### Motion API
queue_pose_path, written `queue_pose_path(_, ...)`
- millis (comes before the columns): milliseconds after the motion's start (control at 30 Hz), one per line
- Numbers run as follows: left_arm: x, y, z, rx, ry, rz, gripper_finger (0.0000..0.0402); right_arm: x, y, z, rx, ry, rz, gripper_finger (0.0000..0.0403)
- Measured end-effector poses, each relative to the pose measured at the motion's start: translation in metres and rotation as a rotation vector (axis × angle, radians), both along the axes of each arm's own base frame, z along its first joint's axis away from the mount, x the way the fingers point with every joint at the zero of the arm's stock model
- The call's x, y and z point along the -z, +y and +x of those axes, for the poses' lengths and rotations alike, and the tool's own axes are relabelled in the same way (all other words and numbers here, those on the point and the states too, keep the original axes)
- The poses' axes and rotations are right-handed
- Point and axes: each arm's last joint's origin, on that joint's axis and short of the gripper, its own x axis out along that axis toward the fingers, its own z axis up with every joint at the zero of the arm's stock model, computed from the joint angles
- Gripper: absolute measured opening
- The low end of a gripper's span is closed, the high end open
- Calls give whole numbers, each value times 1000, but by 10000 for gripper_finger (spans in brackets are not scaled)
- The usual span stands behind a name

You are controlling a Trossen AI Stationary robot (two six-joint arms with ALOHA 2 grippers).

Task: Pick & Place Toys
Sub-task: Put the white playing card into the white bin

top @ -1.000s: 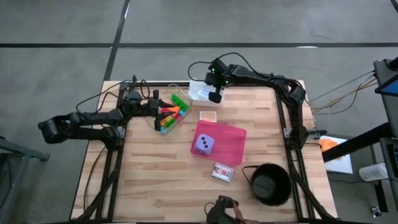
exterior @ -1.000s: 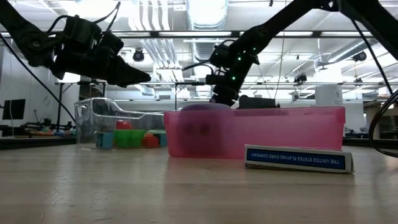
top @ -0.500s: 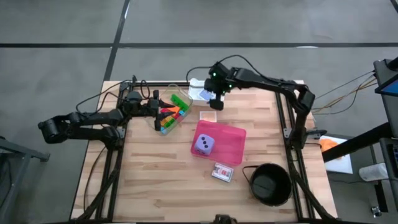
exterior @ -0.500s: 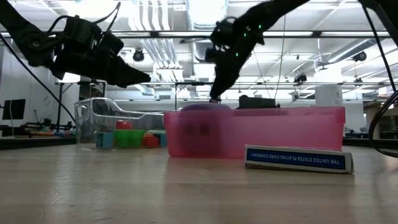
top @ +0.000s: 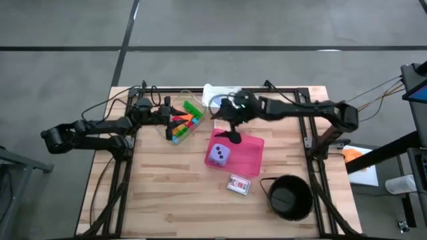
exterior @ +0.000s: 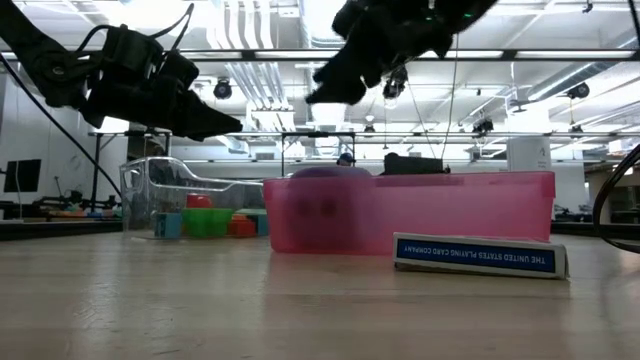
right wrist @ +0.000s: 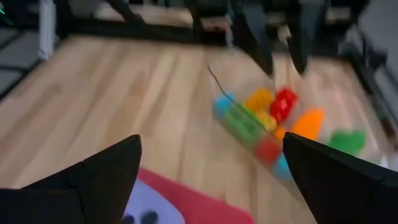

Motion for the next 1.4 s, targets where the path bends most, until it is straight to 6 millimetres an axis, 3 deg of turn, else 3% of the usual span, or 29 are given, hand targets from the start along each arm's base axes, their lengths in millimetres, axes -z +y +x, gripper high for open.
queue_pose_path(100,0,0,0,0,0,-1,142,4,19,-11,-2,-108,-8,387)
queue_pose_path(300,0,0,0,-1,-4,-1,142,15,54,-36,59,-54,13,387)
queue_pose_path(600,0,0,0,-2,-4,-9,142,14,123,-48,64,40,51,387)
queue_pose_path(900,1,0,0,-5,3,-34,142,19,179,-59,60,121,226,387)
queue_pose_path(1167,2,0,0,-5,13,-41,142,31,222,-39,106,407,106,387)
queue_pose_path(1400,4,-1,-1,-7,22,-55,142,56,262,-14,141,703,-62,387)
